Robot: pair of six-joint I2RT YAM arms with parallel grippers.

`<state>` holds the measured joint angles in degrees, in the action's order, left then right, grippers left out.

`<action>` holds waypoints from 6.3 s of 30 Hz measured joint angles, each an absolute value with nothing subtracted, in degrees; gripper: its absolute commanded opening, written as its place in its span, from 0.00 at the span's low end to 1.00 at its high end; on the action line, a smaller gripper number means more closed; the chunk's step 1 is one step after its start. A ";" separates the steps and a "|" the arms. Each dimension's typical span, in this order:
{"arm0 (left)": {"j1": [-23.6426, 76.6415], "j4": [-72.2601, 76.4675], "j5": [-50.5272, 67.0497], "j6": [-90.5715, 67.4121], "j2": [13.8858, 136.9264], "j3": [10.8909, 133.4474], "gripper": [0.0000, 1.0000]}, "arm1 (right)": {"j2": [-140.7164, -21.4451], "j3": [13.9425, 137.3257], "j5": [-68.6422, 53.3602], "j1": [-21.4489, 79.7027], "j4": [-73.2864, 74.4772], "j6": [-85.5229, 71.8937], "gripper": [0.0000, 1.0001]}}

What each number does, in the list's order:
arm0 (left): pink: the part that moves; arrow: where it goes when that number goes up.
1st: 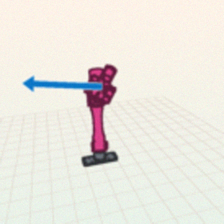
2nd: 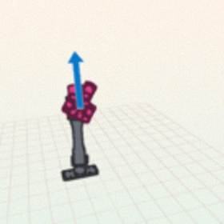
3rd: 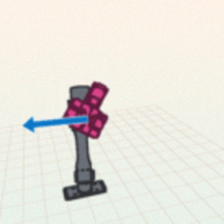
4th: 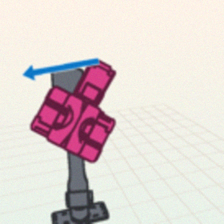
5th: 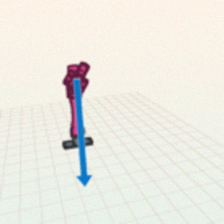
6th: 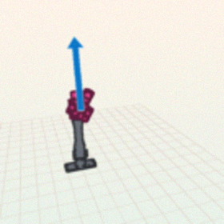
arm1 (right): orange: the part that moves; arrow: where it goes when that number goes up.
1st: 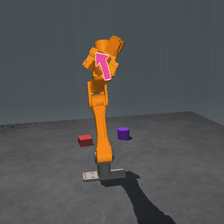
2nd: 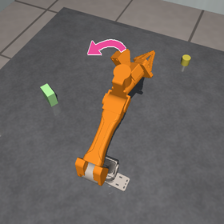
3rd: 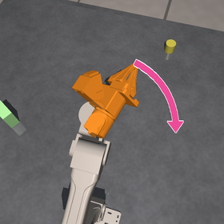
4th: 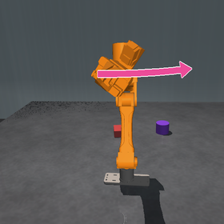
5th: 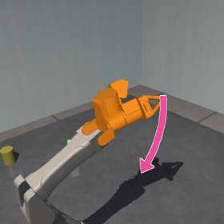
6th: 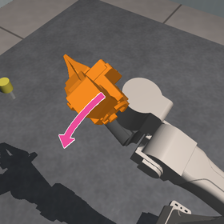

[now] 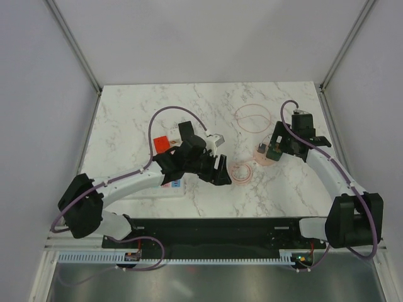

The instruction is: Pull the plug off the socket

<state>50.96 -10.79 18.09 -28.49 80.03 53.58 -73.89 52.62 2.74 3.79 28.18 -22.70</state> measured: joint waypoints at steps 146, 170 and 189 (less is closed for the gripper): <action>53.78 45.93 27.83 9.52 113.36 50.06 0.53 | -54.65 38.17 -9.63 17.04 43.92 -32.03 0.59; 54.83 46.00 28.38 8.73 115.04 52.56 0.14 | -55.37 30.41 -8.97 17.85 33.45 -37.93 0.26; 56.29 48.60 23.59 4.86 115.02 51.46 0.02 | -56.49 28.97 -2.11 22.52 30.33 -37.93 0.16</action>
<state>56.29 48.60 23.59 4.86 115.02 51.46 -56.49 28.97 -2.11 22.52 30.33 -37.93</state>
